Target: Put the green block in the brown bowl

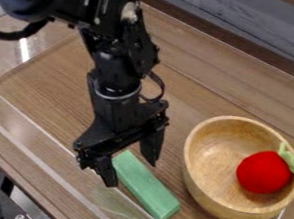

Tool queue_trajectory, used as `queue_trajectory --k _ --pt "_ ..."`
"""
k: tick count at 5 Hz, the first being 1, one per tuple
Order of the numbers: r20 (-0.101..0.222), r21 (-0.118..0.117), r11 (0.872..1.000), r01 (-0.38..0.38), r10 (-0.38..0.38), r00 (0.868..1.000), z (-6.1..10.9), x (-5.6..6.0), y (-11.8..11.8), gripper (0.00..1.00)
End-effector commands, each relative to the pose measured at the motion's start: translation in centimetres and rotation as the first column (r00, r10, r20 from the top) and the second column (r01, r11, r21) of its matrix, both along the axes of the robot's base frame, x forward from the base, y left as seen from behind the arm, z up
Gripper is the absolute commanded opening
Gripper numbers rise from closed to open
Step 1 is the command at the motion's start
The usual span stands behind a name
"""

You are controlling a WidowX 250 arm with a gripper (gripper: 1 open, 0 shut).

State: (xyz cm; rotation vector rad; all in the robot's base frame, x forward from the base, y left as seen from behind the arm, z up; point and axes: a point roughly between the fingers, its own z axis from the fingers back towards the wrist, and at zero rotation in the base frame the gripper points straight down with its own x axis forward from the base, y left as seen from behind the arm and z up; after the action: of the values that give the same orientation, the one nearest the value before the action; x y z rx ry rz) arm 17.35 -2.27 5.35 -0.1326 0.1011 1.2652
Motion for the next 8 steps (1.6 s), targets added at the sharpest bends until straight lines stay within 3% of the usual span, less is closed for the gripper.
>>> queue_trajectory --k 1,3,4,6,8 --pt "0.022 0.001 0.998 0.06 -0.06 0.998 0.1 0.4 -0.5 1.0" --pt "0.025 0.014 0.996 -0.084 0.084 0.996 -0.5 1.3 -2.3 1.0" --pt "0.052 0.024 0.989 -0.144 0.142 0.988 -0.6 1.6 -2.8 1.0" --pt "0.094 0.059 0.992 -0.109 0.103 0.99 -1.2 1.0 -3.5 1.0" --pt "0.108 0.104 0.994 -0.043 0.032 0.994 -0.7 1.0 -1.6 1.0"
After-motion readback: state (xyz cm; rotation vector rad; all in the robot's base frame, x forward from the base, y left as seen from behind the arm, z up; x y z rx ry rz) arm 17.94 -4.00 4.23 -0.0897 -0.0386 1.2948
